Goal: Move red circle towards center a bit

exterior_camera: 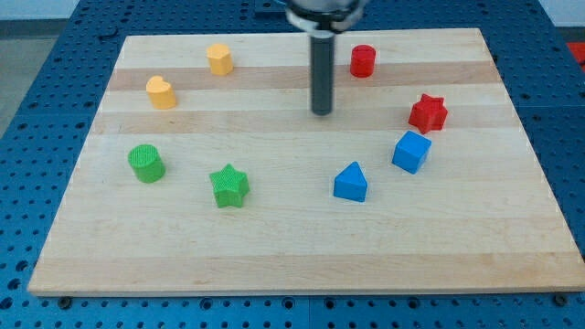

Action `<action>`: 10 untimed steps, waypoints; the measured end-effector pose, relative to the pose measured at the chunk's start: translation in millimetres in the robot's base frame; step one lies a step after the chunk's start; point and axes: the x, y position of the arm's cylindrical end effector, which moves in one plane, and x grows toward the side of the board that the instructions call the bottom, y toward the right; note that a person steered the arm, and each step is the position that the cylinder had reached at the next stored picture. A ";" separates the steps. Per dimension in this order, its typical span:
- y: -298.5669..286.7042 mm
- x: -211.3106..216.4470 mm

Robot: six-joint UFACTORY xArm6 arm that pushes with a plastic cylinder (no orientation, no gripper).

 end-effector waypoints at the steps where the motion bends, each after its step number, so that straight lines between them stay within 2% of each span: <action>1: 67.4 -11.9; 2: 119.8 -49.9; 3: 124.2 -95.3; 4: 89.8 -109.3; 6: -50.1 -107.9; 8: -16.3 -108.5; 10: -16.3 -113.2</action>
